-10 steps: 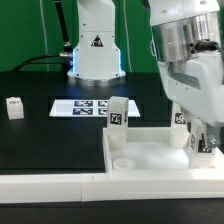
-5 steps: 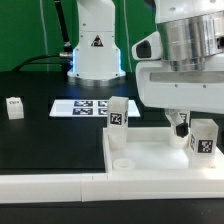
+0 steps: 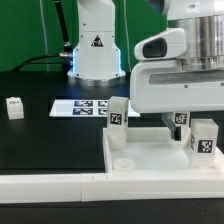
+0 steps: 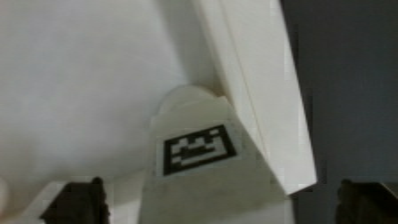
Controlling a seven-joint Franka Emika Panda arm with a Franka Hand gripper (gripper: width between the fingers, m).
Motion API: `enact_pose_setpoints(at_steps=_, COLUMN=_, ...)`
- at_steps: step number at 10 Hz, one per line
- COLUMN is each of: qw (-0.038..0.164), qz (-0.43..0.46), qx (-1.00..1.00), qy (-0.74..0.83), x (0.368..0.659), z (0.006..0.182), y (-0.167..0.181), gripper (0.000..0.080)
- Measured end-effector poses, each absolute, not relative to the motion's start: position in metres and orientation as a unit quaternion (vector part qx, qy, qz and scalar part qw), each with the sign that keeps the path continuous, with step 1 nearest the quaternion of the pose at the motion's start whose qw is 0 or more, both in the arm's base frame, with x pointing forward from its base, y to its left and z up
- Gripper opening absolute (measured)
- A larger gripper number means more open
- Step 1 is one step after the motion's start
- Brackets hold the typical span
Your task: Assemble square table
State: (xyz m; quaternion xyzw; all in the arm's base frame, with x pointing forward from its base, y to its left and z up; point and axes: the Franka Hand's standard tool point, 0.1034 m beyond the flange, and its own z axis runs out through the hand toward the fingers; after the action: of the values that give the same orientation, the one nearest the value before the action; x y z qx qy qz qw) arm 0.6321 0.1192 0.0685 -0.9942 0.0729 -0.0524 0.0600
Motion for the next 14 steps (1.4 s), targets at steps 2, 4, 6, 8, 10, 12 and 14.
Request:
enact_pose_setpoints(at_steps=2, qw=0.061, qz=-0.052, qx=-0.993, qy=0.087, x=0.6322, z=0.0684, y=0.119, gripper=0.0543)
enact_pose_setpoints(at_steps=4, qw=0.063, qz=-0.049, qx=-0.989, qy=0.127, x=0.6321, z=0.0683, y=0.1186, gripper=0.0288)
enact_pose_setpoints(at_steps=6, qw=0.067, qz=-0.044, qx=-0.976, qy=0.204, x=0.6323, z=0.0683, y=0.1172, gripper=0.0291)
enact_pose_setpoints(at_steps=8, qw=0.069, qz=-0.038, qx=-0.956, qy=0.284, x=0.6326, z=0.0685, y=0.1154, gripper=0.0291)
enact_pose_setpoints(at_steps=10, qw=0.078, qz=-0.015, qx=-0.905, qy=0.417, x=0.6305, z=0.0681, y=0.1147, gripper=0.0291)
enact_pose_setpoints(at_steps=12, qw=0.085, qz=0.007, qx=-0.826, qy=0.557, x=0.629, z=0.0678, y=0.1159, gripper=0.0291)
enact_pose_setpoints(at_steps=14, qw=0.103, qz=0.024, qx=-0.749, qy=0.654, x=0.6287, z=0.0672, y=0.1175, gripper=0.0291)
